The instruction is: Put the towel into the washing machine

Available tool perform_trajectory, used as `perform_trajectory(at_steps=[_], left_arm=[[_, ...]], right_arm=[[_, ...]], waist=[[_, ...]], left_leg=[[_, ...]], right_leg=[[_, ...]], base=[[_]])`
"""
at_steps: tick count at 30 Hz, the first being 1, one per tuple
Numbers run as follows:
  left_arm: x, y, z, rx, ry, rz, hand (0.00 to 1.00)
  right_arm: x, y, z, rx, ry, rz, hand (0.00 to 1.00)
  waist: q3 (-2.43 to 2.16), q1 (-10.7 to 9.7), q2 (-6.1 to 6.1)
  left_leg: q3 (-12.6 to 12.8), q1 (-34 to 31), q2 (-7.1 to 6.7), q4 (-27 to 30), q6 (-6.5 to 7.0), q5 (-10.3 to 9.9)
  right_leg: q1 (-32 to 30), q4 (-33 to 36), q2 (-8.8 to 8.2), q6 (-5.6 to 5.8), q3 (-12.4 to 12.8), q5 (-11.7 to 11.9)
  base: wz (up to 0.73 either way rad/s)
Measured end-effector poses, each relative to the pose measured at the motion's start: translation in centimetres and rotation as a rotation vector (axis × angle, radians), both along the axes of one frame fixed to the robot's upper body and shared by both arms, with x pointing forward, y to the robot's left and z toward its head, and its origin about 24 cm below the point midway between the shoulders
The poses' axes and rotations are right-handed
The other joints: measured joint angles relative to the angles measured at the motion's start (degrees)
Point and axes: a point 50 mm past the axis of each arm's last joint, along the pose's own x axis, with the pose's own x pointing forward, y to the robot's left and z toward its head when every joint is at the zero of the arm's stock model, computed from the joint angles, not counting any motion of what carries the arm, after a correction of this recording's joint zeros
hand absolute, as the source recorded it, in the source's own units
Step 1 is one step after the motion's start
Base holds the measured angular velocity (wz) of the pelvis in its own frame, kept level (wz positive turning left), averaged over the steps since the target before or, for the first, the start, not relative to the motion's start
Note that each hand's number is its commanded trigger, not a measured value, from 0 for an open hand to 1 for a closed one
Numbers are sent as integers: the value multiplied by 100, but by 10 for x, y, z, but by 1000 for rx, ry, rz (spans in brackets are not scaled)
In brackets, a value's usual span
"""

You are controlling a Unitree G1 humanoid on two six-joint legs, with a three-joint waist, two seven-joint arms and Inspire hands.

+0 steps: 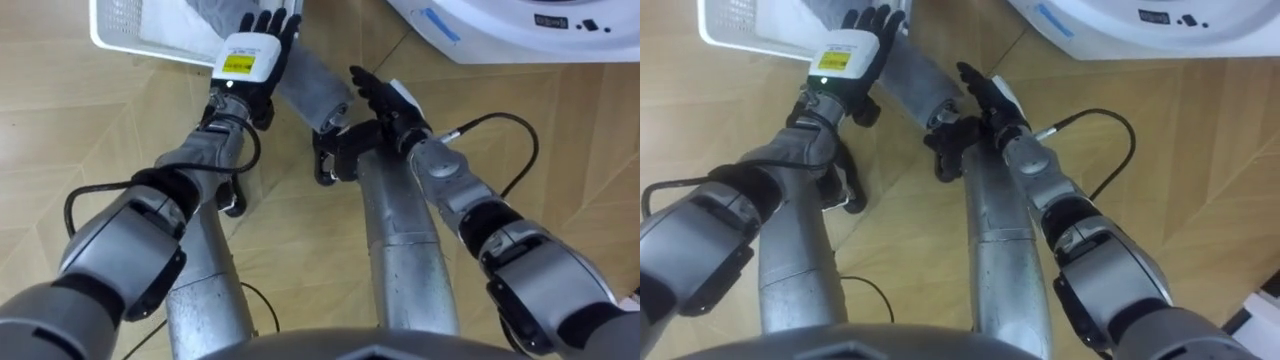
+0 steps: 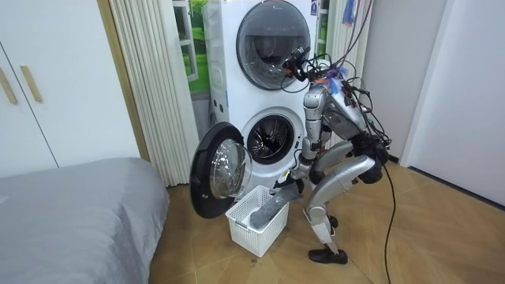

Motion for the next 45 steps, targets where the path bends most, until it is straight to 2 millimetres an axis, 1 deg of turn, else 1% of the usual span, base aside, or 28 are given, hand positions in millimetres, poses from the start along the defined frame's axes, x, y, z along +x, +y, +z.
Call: perform_trajectory(at_steps=[3,5,7,11,12,13,15,18,20,25,26,32,37,40,45], left_arm=[[1,-2,0,25,14,-26,0],[3,-3,2,56,28,-47,0],[4,-3,2,80,45,-61,0],[4,-4,0,104,91,-80,0],[4,-4,-1,104,97,-80,11],[4,-5,-1,95,112,-79,51],[4,-7,-1,91,127,-90,100],[4,-11,1,81,149,-106,100],[7,-13,5,52,153,-103,100],[15,-16,15,16,154,-92,100],[15,-16,15,12,160,-90,100],[14,-17,14,5,168,-98,100],[8,-15,6,5,199,-94,100],[8,-16,6,4,198,-101,100],[7,-15,5,5,201,-101,100]], right_arm=[[0,0,0,-1,0,1,0],[0,1,0,-5,3,8,0],[0,1,-1,0,9,3,0],[-2,-1,-4,6,25,-10,0],[-2,0,-4,6,26,-9,0],[-3,0,-5,5,27,-9,0],[-3,0,-5,4,30,-10,0],[-3,-1,-6,7,34,-10,0],[-3,-1,-6,15,36,-12,0],[-5,-3,-8,27,49,-29,0],[-6,-4,-10,26,55,-33,0],[-6,-5,-10,24,57,-35,0],[-8,-5,-12,26,65,-41,0],[-8,-4,-12,24,68,-37,0],[-9,-4,-14,28,75,-43,0]], waist=[[6,-44,-14],[27,-87,-64],[40,-110,-98],[41,-134,-157],[41,-138,-169],[39,-139,-185],[37,-138,-201],[31,-140,-216],[24,-139,-245],[17,-137,-259],[10,-132,-270],[8,-120,-271],[6,-115,-272],[3,-122,-271],[-19,-119,-271]], left_leg=[[3,-8,0,-1,2,-18],[3,-9,0,-1,0,-19],[2,-15,2,4,-1,-21],[2,-16,5,12,-2,-23],[2,-15,6,16,-3,-23],[0,-18,7,22,-3,-24],[-3,-27,10,32,-3,-24],[-15,-69,17,85,6,-30],[-16,-103,10,135,9,-32],[-8,-92,9,186,19,-37],[2,-75,9,186,20,-37],[47,-18,7,175,19,-37],[65,80,5,169,19,-36],[86,101,6,186,21,-35],[98,118,27,209,22,-34]], right_leg=[[-15,0,2,7,4,-6],[-20,9,1,4,3,-13],[-25,17,-1,-2,1,-20],[-27,29,4,-3,5,-24],[-27,33,7,-3,8,-25],[-27,37,6,-7,3,-28],[-30,40,6,-7,3,-28],[-58,74,6,-4,23,-30],[-99,132,7,6,43,-37],[-97,175,5,6,62,-37],[-91,185,5,6,72,-37],[-72,209,6,5,117,-36],[2,219,4,5,137,-36],[10,237,5,6,155,-28],[17,252,12,-8,159,-13]], base=[[-1],[0],[0],[0],[0],[0],[0],[0],[0],[0],[0],[0],[0],[-1],[-1]])
